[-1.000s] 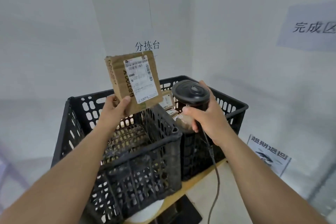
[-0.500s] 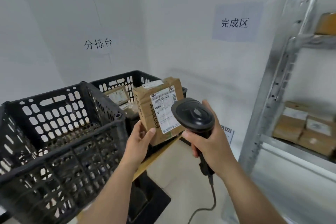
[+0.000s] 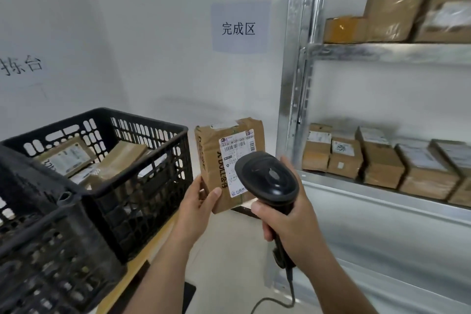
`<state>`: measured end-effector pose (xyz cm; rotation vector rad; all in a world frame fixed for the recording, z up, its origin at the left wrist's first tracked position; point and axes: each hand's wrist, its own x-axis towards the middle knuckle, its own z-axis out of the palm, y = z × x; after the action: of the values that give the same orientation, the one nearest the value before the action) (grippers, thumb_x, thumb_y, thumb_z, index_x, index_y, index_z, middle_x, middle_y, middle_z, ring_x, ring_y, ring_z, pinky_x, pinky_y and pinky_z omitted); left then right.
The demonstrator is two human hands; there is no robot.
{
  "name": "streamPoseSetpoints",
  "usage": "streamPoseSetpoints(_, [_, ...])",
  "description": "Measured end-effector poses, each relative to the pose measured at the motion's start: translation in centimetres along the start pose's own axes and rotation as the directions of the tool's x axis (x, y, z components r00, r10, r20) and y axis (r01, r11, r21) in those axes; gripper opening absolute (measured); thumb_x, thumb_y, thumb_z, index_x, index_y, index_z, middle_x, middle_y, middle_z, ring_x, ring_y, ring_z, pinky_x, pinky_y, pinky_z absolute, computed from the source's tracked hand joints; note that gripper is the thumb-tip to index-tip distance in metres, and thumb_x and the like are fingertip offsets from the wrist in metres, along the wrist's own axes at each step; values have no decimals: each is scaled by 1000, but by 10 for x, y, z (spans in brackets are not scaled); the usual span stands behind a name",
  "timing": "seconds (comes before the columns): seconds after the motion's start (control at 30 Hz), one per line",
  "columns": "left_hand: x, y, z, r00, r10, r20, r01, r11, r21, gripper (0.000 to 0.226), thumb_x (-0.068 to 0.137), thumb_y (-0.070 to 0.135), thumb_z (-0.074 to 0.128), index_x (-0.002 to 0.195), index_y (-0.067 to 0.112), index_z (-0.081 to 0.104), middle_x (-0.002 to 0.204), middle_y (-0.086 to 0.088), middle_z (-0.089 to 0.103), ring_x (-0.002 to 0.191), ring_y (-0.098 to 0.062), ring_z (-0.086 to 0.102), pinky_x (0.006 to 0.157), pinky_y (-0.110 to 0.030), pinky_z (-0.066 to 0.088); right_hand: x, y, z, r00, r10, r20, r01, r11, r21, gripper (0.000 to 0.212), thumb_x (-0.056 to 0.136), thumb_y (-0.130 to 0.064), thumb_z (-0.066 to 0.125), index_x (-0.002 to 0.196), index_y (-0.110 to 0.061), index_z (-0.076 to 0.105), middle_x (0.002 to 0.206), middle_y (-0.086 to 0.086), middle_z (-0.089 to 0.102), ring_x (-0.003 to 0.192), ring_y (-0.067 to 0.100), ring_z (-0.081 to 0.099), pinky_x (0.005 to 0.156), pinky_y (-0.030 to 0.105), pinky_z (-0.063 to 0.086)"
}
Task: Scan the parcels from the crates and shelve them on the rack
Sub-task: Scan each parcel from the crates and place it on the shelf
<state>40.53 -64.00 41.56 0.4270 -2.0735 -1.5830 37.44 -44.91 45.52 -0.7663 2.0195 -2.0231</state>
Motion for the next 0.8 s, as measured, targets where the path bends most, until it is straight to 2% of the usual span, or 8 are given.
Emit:
streamPoseSetpoints(0.07, [5,3,8,999,23,44,-23,1000,-7,32,95,9,57,108,37,54,103,15,66,86,9,64,71,-11,51,0,-1,-3,1000,-7,-30,6,1000,-24,93,84,-4,72,137,-62,23,92,6,64,49,17,51,50,25,49])
streamPoseSetpoints(0.13, [10,4,15,997,38,70,-36,999,-32,29,95,4,55,109,30,54,99,15,65,79,13,62,65,-7,47,2,-1,-6,998,0,-57,-1,999,-34,94,84,-4,73,142,-57,22,97,9,63,49,17,52,50,25,49])
streamPoseSetpoints(0.23, [18,5,20,993,33,116,-26,998,-66,28,95,6,55,116,24,54,101,16,64,80,13,62,64,-6,46,4,2,-7,996,13,-91,-16,999,-37,96,84,-3,73,149,-49,21,100,11,62,50,17,53,49,26,49])
streamPoseSetpoints(0.37, [26,4,24,989,22,145,-10,996,-88,30,95,8,56,109,35,54,104,15,65,86,4,64,64,-7,48,5,6,-10,991,32,-129,-39,998,-47,94,84,-3,72,142,-58,22,106,7,64,52,19,53,51,29,51])
streamPoseSetpoints(0.57, [36,1,37,974,31,224,-14,997,-76,32,96,15,57,107,45,52,108,18,65,98,-5,63,67,-10,50,4,3,-19,977,62,-204,-72,997,-42,96,84,-3,71,152,-46,18,102,5,65,53,18,52,52,28,52])
streamPoseSetpoints(0.73, [42,-1,50,959,38,281,-14,996,-89,33,95,16,57,110,45,54,103,26,67,97,1,64,74,-16,52,1,2,-28,964,50,-262,-65,997,-48,95,83,-2,71,147,-51,21,87,-4,66,52,19,51,51,30,51])
streamPoseSetpoints(0.8, [43,-2,57,951,45,305,-15,995,-101,32,96,15,57,111,43,54,103,25,67,95,4,64,72,-14,52,-1,2,-31,956,57,-287,-77,995,-56,95,83,-1,71,146,-52,22,91,-1,66,53,18,52,51,30,51])
